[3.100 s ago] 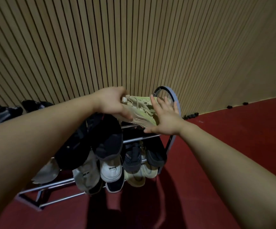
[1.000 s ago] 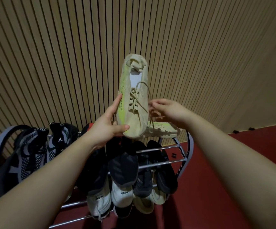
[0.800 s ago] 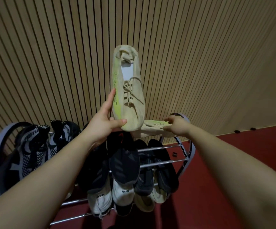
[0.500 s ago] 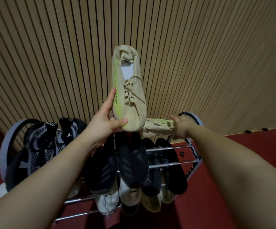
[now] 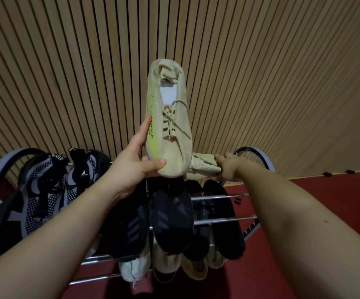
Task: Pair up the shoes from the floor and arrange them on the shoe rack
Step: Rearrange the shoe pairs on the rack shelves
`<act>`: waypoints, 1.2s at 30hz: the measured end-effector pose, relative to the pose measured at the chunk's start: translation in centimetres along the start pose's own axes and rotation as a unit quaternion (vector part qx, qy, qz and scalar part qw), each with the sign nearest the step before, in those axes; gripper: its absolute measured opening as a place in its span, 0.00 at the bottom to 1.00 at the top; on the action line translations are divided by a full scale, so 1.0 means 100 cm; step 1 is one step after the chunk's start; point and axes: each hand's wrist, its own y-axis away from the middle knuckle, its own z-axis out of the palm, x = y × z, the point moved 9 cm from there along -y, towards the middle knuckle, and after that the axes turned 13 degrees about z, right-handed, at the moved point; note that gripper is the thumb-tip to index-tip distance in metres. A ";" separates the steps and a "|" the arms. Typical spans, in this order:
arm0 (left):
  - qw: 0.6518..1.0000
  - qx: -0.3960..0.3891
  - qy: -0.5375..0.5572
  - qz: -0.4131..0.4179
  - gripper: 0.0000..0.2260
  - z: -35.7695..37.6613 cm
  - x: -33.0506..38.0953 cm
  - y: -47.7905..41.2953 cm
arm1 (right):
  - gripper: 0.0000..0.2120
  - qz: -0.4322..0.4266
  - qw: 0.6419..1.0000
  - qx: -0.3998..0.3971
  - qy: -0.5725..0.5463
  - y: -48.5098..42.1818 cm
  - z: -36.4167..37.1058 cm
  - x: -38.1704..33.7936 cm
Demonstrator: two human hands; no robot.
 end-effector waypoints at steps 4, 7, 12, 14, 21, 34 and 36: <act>1.000 0.015 -0.009 -0.010 0.46 -0.002 -0.004 0.003 | 0.18 -0.023 0.997 0.035 0.067 0.010 -0.003 -0.010; 0.999 0.048 -0.011 -0.023 0.50 -0.007 -0.010 0.002 | 0.13 -0.013 0.998 0.046 0.030 0.020 -0.021 -0.007; 0.995 0.092 0.011 -0.031 0.47 -0.005 -0.019 -0.002 | 0.14 0.056 0.935 0.080 -0.342 0.054 -0.079 0.021; 0.994 0.099 0.029 -0.027 0.42 0.000 -0.020 -0.003 | 0.15 0.062 0.858 0.095 -0.501 0.079 -0.105 0.029; 0.985 0.134 0.106 0.012 0.38 0.022 -0.007 -0.011 | 0.15 0.007 0.843 0.285 -0.456 0.165 -0.185 -0.005; 0.974 0.100 0.175 0.109 0.48 0.024 0.045 -0.025 | 0.28 -0.158 0.864 0.155 -0.453 0.191 -0.211 -0.061; 0.976 0.081 0.167 0.115 0.48 0.024 0.053 -0.027 | 0.25 -0.198 0.866 0.152 -0.433 0.197 -0.216 -0.059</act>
